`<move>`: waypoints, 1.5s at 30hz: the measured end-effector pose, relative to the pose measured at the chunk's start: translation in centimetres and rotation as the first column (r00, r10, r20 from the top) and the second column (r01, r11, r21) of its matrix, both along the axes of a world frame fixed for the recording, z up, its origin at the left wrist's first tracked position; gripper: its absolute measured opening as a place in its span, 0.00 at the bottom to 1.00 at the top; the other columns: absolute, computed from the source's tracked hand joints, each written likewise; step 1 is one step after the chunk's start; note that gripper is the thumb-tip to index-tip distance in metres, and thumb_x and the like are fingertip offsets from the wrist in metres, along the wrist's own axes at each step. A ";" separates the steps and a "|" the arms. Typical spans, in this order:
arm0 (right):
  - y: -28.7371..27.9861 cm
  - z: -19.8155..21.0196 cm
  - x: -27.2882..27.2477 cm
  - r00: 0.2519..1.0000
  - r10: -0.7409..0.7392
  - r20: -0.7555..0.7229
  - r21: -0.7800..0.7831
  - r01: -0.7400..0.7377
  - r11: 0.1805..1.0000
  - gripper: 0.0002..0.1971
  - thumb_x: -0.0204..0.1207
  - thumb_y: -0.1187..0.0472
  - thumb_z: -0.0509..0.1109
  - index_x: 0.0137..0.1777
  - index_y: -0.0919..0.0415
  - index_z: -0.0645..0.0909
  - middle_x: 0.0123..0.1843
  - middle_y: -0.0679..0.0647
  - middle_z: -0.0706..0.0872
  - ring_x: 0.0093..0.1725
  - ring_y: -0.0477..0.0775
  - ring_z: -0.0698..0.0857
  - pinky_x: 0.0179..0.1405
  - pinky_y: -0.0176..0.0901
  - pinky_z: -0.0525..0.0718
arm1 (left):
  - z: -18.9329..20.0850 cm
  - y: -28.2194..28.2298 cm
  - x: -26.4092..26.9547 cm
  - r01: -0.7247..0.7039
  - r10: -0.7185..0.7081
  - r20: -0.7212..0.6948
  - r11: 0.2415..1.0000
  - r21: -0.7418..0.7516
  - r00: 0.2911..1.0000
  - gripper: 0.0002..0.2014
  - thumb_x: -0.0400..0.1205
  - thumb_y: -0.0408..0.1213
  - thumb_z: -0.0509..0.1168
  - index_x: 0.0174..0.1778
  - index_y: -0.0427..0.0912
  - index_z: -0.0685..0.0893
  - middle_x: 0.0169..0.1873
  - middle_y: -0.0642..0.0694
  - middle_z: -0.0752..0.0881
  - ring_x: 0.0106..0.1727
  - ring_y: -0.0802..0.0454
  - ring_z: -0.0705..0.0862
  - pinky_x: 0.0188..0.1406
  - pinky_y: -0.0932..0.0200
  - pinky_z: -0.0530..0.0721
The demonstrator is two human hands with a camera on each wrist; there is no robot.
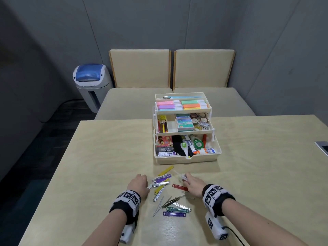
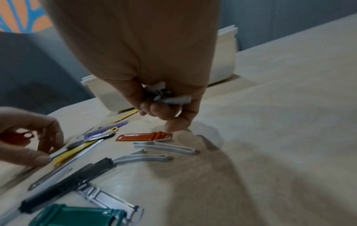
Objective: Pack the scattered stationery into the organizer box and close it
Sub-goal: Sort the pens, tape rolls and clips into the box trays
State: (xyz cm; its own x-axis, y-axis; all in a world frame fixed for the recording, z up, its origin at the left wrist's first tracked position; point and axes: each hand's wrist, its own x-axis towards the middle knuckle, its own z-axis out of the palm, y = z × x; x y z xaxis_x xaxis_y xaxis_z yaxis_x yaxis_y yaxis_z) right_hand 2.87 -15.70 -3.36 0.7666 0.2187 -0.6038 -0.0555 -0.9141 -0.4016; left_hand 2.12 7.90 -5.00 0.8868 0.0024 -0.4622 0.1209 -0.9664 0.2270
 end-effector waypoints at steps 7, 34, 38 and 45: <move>1.8 -0.7 -0.2 0.968 0.197 0.158 -0.283 -0.147 0.948 0.18 0.81 0.50 0.62 0.64 0.61 0.68 0.57 0.61 0.85 0.55 0.63 0.84 0.46 0.50 0.76 | 0.3 -0.2 0.1 -0.045 0.042 -0.063 0.997 -0.057 0.997 0.06 0.75 0.32 0.59 0.39 0.49 0.72 0.48 0.46 0.82 0.52 0.44 0.83 0.46 0.57 0.79; -3.1 0.3 -2.0 0.996 0.028 -0.080 0.042 -0.025 0.999 0.05 0.84 0.59 0.52 0.53 0.57 0.58 0.48 0.60 0.77 0.45 0.57 0.76 0.43 0.47 0.72 | 1.8 -4.1 2.1 0.162 -0.164 0.016 0.984 0.067 0.986 0.27 0.80 0.63 0.53 0.63 0.42 0.70 0.54 0.42 0.86 0.53 0.41 0.85 0.49 0.51 0.81; -2.1 -0.7 -3.4 0.991 0.129 0.020 -0.106 -0.126 0.986 0.14 0.82 0.47 0.58 0.55 0.54 0.59 0.53 0.60 0.83 0.48 0.60 0.82 0.46 0.50 0.76 | 0.7 -4.3 1.8 0.215 -0.217 0.007 0.970 0.117 0.976 0.44 0.67 0.75 0.62 0.66 0.44 0.65 0.51 0.46 0.86 0.51 0.46 0.86 0.46 0.53 0.82; -0.4 -1.3 -3.3 0.974 0.207 0.092 -0.272 -0.175 0.946 0.17 0.83 0.51 0.59 0.64 0.61 0.66 0.60 0.63 0.83 0.59 0.64 0.82 0.53 0.51 0.76 | 0.4 -4.7 1.7 0.236 -0.235 -0.021 0.967 0.093 0.972 0.32 0.78 0.59 0.65 0.66 0.40 0.65 0.58 0.41 0.84 0.57 0.42 0.84 0.50 0.51 0.80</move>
State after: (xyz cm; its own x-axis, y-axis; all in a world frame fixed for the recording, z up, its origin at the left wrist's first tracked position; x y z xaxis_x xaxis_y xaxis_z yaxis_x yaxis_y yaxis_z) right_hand -0.47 -16.08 -4.66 0.7947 0.2153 -0.5676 0.1635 -0.9764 -0.1414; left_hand 3.82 3.20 -4.62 0.8630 -0.1617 -0.4786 -0.1104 -0.9849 0.1336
